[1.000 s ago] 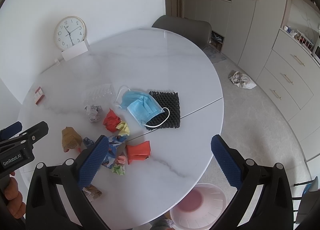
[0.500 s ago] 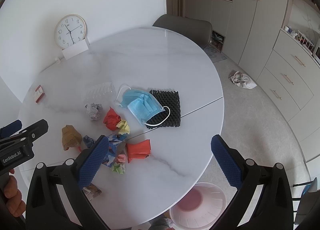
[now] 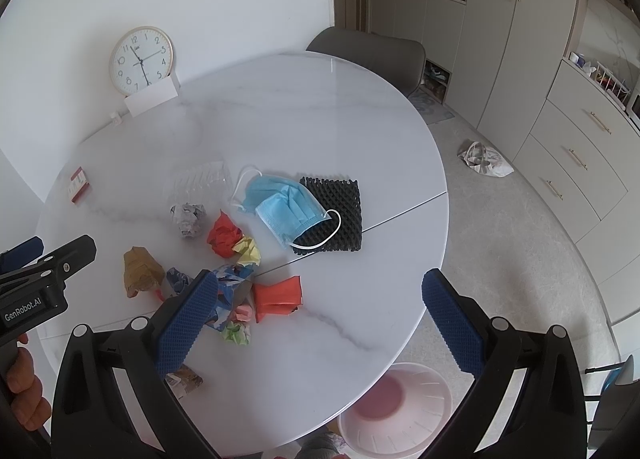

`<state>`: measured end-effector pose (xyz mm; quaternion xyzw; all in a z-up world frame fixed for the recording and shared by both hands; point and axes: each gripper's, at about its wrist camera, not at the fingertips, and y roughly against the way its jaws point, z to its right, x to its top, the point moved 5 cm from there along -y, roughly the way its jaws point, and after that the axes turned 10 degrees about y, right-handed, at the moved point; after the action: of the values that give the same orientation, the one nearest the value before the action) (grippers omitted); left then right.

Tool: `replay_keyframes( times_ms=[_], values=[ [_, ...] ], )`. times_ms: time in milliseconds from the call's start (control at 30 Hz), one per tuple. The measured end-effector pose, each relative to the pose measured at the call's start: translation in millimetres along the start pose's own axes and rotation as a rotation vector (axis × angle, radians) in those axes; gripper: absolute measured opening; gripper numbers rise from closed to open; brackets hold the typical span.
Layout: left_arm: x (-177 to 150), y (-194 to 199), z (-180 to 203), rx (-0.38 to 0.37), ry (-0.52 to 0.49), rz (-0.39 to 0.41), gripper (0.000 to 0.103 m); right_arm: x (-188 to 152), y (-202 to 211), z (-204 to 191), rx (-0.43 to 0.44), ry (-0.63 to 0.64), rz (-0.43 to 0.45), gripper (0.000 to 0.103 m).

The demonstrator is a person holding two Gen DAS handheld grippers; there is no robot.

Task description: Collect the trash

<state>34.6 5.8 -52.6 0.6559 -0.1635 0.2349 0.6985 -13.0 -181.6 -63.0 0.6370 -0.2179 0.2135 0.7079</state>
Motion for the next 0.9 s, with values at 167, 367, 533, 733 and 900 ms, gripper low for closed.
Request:
replay_keyframes(
  times_ms=[167, 367, 533, 733, 900],
  values=[
    [0.3, -0.1, 0.2, 0.000, 0.001, -0.002, 0.095, -1.1, -0.6, -1.2, -0.001, 0.001, -0.002, 0.101],
    [0.1, -0.6, -0.3, 0.001, 0.001, -0.004, 0.095, -2.4, -0.8, -1.7, -0.001, 0.002, -0.003, 0.101],
    [-0.5, -1.1, -0.9, 0.003, 0.001, -0.006, 0.095, -5.2, -2.7, -2.1, 0.002, 0.004, -0.009, 0.101],
    [-0.4, -3.9, -2.2, 0.007, 0.003, -0.014, 0.095, -4.4, -6.4, -1.6, 0.010, 0.007, -0.015, 0.101],
    [1.5, -12.3, -8.6, 0.010, -0.003, -0.020, 0.095, -0.2, -22.1, -1.1, 0.042, 0.000, -0.018, 0.101]
  ],
)
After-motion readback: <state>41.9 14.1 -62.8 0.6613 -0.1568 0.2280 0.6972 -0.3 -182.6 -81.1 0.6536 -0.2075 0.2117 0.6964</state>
